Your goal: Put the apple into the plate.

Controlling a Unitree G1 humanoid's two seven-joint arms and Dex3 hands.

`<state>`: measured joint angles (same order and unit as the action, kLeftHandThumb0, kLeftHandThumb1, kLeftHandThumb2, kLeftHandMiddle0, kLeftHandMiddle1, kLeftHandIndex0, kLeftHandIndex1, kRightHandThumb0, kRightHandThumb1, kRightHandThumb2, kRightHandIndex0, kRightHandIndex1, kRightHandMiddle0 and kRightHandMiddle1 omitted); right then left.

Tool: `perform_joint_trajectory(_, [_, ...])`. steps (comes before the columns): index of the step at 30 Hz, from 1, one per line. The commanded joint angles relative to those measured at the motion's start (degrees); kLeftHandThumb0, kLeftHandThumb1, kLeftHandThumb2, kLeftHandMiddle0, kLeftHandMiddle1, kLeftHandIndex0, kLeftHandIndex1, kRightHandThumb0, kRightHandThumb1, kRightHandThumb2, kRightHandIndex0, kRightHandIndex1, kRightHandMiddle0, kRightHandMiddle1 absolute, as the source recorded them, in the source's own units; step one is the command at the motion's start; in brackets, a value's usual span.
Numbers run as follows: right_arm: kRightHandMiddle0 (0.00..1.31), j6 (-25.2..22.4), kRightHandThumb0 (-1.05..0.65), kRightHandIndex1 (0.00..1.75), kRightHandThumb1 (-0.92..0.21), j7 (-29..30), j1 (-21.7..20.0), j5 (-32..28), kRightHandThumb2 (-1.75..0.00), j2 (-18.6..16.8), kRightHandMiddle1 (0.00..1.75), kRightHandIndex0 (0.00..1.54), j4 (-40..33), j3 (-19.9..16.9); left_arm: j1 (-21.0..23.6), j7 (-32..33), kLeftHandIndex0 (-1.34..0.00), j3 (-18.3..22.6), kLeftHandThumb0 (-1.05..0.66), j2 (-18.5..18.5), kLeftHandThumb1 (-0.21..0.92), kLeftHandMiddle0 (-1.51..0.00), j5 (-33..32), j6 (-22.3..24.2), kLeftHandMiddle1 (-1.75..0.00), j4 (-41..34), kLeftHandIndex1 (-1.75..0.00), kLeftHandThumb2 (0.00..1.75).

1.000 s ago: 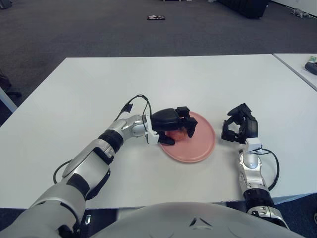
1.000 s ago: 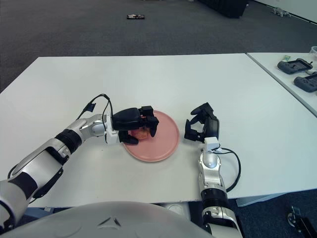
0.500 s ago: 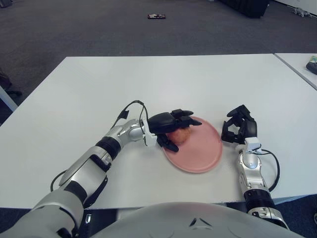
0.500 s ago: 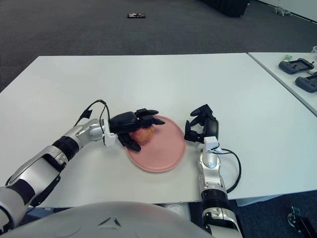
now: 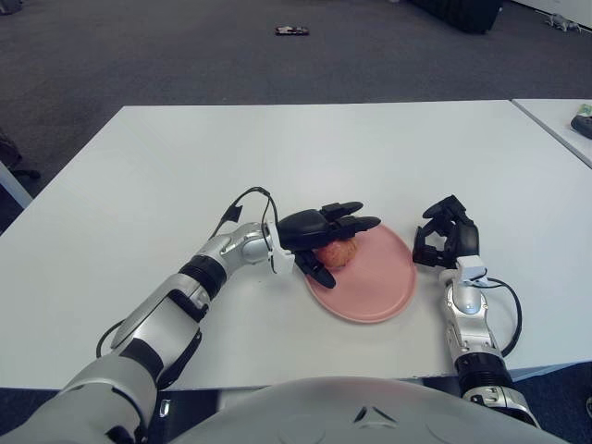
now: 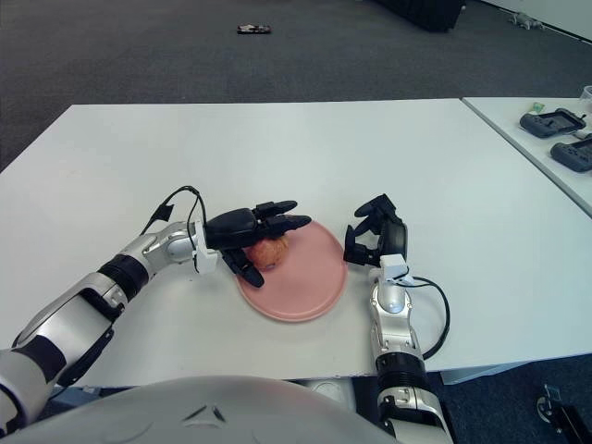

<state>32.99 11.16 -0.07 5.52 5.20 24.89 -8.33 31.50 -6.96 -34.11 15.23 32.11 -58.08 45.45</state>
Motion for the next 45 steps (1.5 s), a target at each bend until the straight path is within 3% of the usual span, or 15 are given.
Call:
perform_joint_trajectory(1, [0.51,-0.06,-0.01,1.75,-0.14,0.01,1.82,0.22,-1.53,-0.31,1.75,0.73,1.95,0.31,0.05,-1.34,0.00,2.07,-1.05,1.11,0.91,0.00,-1.88,1.40,0.00,-1.18,0.00,0.23])
perform_joint_trajectory(9, [0.52,-0.09,-0.01,1.75,-0.12,-0.02,1.94,0.10,-1.56,-0.39,1.75,0.75,1.83,0.28,-0.99,0.05,0.00,5.27,-1.05,0.39,0.89,0.00,-3.56,2.47,0.00,-1.23,0.00,0.21])
perform_joint_trajectory(15, [0.53,-0.22,-0.01,1.75,-0.11,0.11,2.06,0.37,-1.57,-0.36,1.75,0.76,1.70,0.39,0.42,-4.10,0.00,9.39,-1.03,-0.12,0.86,0.00,-12.29,2.05,0.00,2.94,0.00,0.19])
perform_joint_trajectory(21, [0.53,-0.53,-0.01,1.75,-0.12,-0.17,2.35,0.35,-1.56,-0.31,1.75,0.76,1.29,0.55,-1.11,-11.42,0.00,13.18,-1.00,-1.05,0.87,0.00,-22.69,4.54,0.00,1.60,0.00,0.19])
perform_joint_trajectory(25, [0.53,-0.56,-0.01,1.75,-0.12,-0.47,2.42,0.10,-1.56,-0.30,1.74,0.76,1.17,0.62,-2.78,-15.67,0.00,15.90,-1.03,-1.56,0.91,0.00,-28.82,8.02,0.00,-0.46,0.00,0.36])
perform_joint_trajectory(28, [0.54,-0.46,-0.01,1.75,-0.12,-0.65,2.42,-0.09,-1.56,-0.29,1.73,0.76,1.20,0.62,-3.02,-16.77,0.00,19.06,-1.01,-3.18,0.92,0.00,-32.46,12.37,0.00,2.06,0.00,0.46])
perform_joint_trajectory(32, [0.55,-0.55,-0.01,1.75,-0.11,-0.80,2.46,-0.20,-1.56,-0.22,1.72,0.76,1.23,0.63,-5.40,-16.16,0.00,23.28,-0.98,-5.40,0.92,0.00,-38.27,17.69,0.00,-5.09,0.00,0.64])
perform_joint_trajectory(35, [0.55,-0.64,-0.01,1.75,-0.11,-0.70,2.37,-0.04,-1.56,-0.17,1.72,0.76,1.40,0.70,-11.29,-16.62,0.00,25.80,-0.98,-5.23,0.92,0.00,-43.48,21.42,0.00,-16.33,0.00,0.73])
perform_joint_trajectory(39, [0.55,-0.51,-0.01,1.75,-0.10,-0.40,2.07,0.32,-1.57,-0.18,1.72,0.77,1.83,0.93,-13.13,-15.36,-0.01,29.32,-0.96,-8.24,0.92,0.00,-47.87,23.60,0.00,-17.22,-0.01,0.79])
perform_joint_trajectory(41, [0.55,-0.28,-0.01,1.75,-0.10,-0.21,1.86,0.42,-1.57,-0.29,1.72,0.77,2.14,1.06,-13.68,-14.48,-0.01,31.17,-0.95,-10.08,0.92,-0.05,-50.05,25.12,-0.06,-18.06,-0.14,0.80])
perform_joint_trajectory(43, [0.55,-0.04,-0.01,1.75,-0.10,-0.07,1.62,0.43,-1.58,-0.43,1.73,0.78,2.48,1.16,-14.34,-13.64,0.00,33.01,-0.92,-11.71,0.92,-0.08,-51.83,26.33,-0.46,-18.77,-0.54,0.79])
perform_joint_trajectory(45, [0.55,0.37,-0.01,1.75,-0.10,0.15,1.30,0.43,-1.58,-0.75,1.73,0.78,3.00,1.31,-15.28,-13.06,0.00,34.96,-0.90,-12.77,0.92,-0.10,-52.71,25.82,-0.67,-17.66,-0.81,0.79])
